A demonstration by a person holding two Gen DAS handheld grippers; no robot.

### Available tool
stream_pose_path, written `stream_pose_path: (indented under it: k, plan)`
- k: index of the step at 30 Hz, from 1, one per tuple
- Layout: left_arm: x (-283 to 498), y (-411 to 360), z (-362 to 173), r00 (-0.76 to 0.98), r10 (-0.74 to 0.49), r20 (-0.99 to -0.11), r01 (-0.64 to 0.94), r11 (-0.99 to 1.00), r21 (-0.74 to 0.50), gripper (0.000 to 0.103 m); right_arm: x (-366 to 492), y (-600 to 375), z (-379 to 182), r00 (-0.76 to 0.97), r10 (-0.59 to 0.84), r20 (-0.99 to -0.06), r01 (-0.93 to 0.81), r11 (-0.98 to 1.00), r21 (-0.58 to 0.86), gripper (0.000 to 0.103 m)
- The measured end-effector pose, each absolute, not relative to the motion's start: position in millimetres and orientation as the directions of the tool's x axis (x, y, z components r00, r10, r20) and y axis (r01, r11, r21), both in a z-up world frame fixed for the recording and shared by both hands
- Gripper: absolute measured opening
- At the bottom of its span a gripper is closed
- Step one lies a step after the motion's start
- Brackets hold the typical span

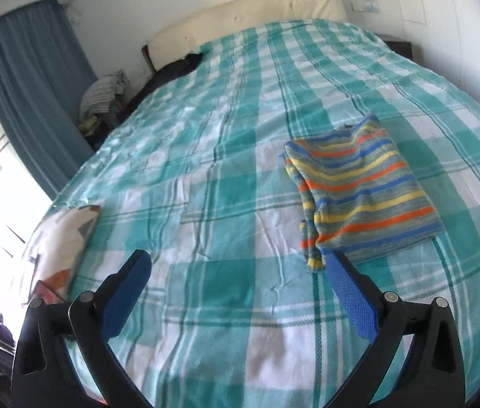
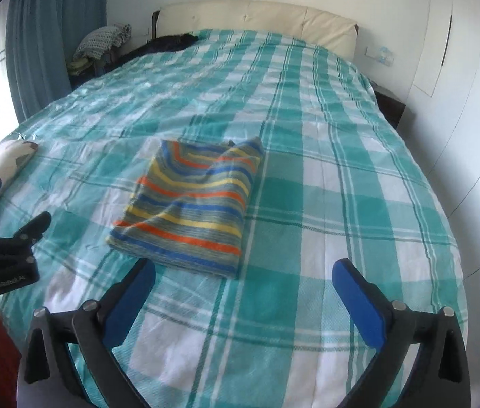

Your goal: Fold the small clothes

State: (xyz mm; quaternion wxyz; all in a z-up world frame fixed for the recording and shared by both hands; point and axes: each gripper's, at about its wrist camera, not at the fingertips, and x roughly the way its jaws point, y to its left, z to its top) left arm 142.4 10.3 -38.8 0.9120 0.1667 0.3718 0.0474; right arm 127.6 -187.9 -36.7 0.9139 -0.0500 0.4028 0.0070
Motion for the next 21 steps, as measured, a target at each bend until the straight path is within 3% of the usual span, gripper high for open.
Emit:
stream_pose_path:
  k: [4,7,11,21]
  plan:
    - [123.2,14.1,-20.6,0.648,0.159,-0.745,0.035,0.971,0.237,0.103,96.6,-174.9,-12.4,0.675,-0.048,-0.736,-0.048,0.993,-0.109,0.103]
    - [98.2,14.6,-10.4,0.645,0.157,-0.748,0.012,0.976,0.216,0.103,73.8,-172.2,-3.5,0.663,-0.050,-0.747,-0.039,0.994,-0.102,0.103]
    - [58.2,16.9,3.6,0.647,0.053,-0.761,0.085,0.986,0.141,0.103,33.3,-173.1,12.3,0.659,0.036,-0.751,-0.082,0.996,-0.024,0.103]
    - [9.8,14.9,34.3,0.641,-0.032,-0.767,0.105,0.993,0.046,0.103,-20.5,-170.0,50.8,0.695,0.013,-0.719,-0.065,0.997,-0.044,0.103]
